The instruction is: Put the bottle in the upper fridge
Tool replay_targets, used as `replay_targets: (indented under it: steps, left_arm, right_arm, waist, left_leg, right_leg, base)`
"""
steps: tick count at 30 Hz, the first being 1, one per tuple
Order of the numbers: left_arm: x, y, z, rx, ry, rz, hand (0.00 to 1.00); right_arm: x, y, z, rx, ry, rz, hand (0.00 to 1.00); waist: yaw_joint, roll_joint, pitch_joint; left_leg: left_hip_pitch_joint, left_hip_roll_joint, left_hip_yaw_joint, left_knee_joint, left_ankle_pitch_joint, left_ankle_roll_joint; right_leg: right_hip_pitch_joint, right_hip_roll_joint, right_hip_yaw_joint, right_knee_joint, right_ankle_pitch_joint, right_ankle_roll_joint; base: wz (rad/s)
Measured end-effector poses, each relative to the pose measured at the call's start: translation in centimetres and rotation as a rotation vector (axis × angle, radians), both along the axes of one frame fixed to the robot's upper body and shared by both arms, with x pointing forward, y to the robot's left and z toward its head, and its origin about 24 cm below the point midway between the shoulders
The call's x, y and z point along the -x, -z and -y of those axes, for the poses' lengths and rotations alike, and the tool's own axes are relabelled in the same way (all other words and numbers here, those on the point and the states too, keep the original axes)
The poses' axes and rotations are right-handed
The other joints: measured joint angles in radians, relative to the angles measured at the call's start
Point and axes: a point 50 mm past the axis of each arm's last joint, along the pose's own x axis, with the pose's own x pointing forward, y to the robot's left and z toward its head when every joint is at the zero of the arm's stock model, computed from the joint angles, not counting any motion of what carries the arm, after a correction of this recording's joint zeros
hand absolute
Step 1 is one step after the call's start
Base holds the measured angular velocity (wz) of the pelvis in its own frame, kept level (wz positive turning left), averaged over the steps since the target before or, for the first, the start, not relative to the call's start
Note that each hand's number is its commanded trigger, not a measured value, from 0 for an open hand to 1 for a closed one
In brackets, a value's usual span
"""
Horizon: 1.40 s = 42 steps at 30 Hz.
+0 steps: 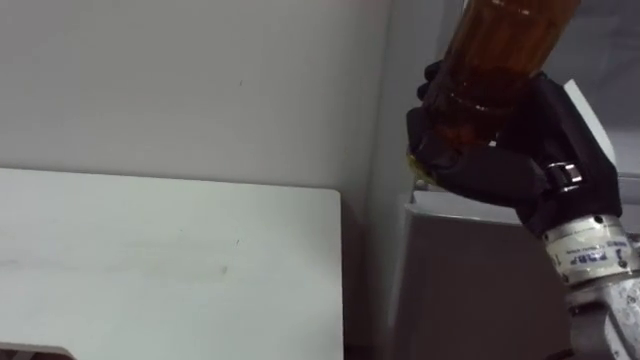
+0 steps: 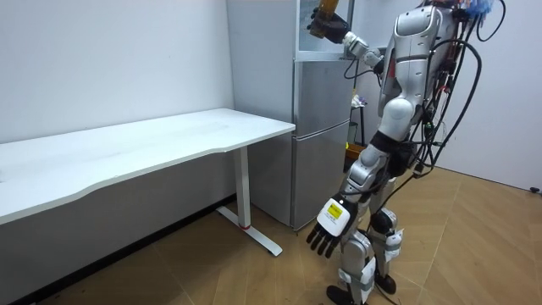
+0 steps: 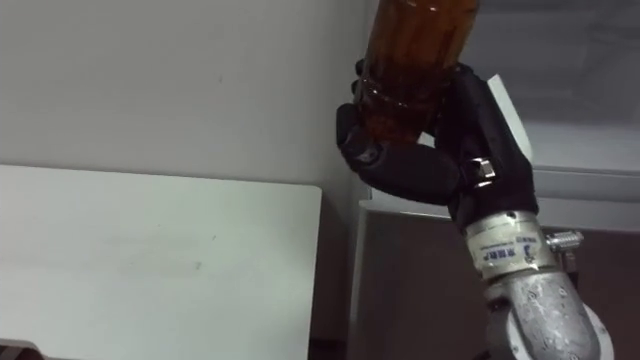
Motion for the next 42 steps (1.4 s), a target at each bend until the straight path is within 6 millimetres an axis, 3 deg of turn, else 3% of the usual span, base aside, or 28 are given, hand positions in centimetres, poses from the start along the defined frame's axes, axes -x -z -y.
replay_targets:
  steps: [9,18,23,32,42]
  left_arm:
    - [0.5,0.0,-0.3,-0.007,-0.042,-0.001,0.0]
    - [0.6,-0.3,-1.2,-0.027,-0.056,0.025,0.0]
    - [1.3,-0.3,-1.3,-0.03,-0.066,0.01,0.0]
    - [2.0,-0.4,-1.6,-0.056,-0.085,0.0,0.0]
    - [2.0,-0.6,-2.0,-0.075,-0.084,-0.01,0.0]
  right_arm:
    - [0.3,0.6,1.2,-0.017,0.067,-0.021,1.0]
    - [-0.1,1.0,2.9,-0.033,0.162,-0.045,1.0]
    - [-0.4,1.4,4.2,-0.08,0.195,-0.08,1.0]
    - [-1.2,2.9,5.7,-0.19,0.299,-0.152,1.0]
    - [-2.5,2.4,6.2,-0.271,0.287,-0.174,1.0]
  waist:
    - [-0.013,-0.004,0.0046]
    - [-0.019,-0.037,0.0025]
    - [-0.017,-0.047,0.0073]
    - [0.0,-0.047,0.0078]
    - [0.019,-0.047,0.0079]
  left_leg:
    - [0.0,0.006,0.023,-0.005,-0.001,-0.002]
    - [0.003,0.006,0.035,-0.015,-0.001,-0.002]
    - [0.008,0.006,0.034,-0.024,-0.002,-0.003]
    - [0.002,0.007,0.034,-0.032,-0.004,-0.005]
    - [-0.01,0.006,0.027,-0.025,-0.004,-0.005]
  right_leg:
    - [-0.011,0.005,0.022,0.0,0.001,-0.001]
    - [-0.009,0.008,0.036,-0.018,0.0,-0.001]
    - [-0.012,0.009,0.049,-0.018,0.0,-0.001]
    - [-0.024,0.011,0.046,-0.014,0.0,-0.001]
    - [-0.028,0.009,0.037,-0.014,0.0,-0.001]
  base:
    - [-0.07]
    - [-0.02]
    - [0.0]
    - [0.0]
    - [0.02]
